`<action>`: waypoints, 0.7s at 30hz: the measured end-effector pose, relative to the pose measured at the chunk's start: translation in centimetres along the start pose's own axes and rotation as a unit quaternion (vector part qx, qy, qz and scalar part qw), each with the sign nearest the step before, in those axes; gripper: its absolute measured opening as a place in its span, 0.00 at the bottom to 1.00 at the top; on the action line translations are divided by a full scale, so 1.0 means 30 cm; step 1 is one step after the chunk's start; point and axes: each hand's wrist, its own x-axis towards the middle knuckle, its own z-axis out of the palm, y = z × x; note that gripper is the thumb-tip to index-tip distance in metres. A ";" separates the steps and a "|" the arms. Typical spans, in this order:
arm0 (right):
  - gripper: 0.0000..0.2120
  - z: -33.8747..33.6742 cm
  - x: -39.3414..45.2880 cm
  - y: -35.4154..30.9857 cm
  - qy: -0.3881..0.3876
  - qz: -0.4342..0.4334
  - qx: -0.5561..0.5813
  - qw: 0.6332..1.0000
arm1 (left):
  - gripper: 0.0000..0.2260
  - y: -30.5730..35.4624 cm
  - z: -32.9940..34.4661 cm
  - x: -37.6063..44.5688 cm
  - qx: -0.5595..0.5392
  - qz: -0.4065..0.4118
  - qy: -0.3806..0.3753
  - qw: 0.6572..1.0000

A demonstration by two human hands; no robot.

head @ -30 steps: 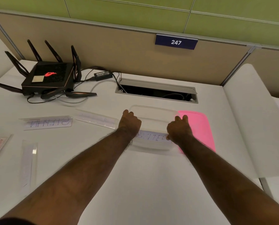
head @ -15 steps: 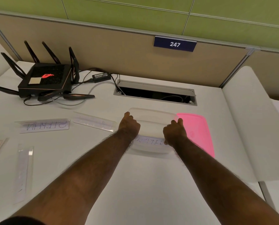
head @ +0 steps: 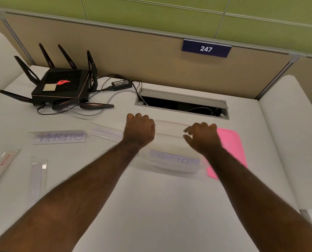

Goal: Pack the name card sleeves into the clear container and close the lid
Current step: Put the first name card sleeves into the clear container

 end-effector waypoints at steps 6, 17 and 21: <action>0.18 -0.046 0.074 -0.111 0.048 -0.016 0.051 0.997 | 0.16 -0.191 0.037 -0.050 -0.015 -0.110 -0.052 0.992; 0.26 -0.002 0.171 -0.457 -0.017 -0.126 0.071 0.989 | 0.29 -0.469 0.105 -0.156 -0.001 -0.248 -0.194 0.949; 0.28 0.067 0.171 -0.569 -0.053 -0.167 0.055 0.983 | 0.30 -0.510 0.130 -0.186 0.016 -0.255 -0.227 0.940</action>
